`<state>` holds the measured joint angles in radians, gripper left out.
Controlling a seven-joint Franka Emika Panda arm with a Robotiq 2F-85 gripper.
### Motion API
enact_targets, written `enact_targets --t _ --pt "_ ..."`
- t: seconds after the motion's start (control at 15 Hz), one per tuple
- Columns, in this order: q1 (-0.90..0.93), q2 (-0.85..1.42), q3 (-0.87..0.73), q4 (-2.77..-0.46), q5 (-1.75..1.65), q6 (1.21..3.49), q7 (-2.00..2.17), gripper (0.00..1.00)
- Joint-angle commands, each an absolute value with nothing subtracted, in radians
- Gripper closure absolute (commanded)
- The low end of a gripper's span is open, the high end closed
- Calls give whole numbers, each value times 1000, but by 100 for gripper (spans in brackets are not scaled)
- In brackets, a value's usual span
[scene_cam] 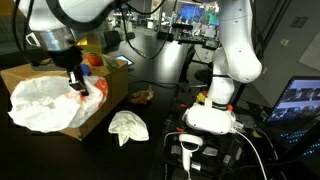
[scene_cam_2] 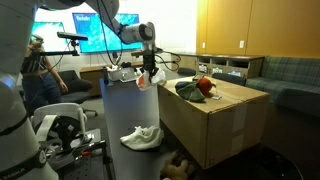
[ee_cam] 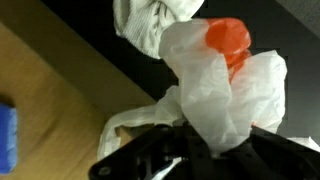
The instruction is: Take the objects on the box and put it on the table while putting the objects on the table on the box
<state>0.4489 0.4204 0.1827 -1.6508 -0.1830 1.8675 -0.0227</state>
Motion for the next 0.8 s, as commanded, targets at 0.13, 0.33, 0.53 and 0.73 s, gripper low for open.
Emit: enact_targets --t 0.13,0.33,0.53,0.73 --pt "439 301 251 -1985 -214 2025 52 93" --pt "439 318 268 -2074 -218 2120 68 92" --pt "436 346 272 -2115 -203 2240 98 93" --pt "443 384 269 -2114 -195 2365 133 93"
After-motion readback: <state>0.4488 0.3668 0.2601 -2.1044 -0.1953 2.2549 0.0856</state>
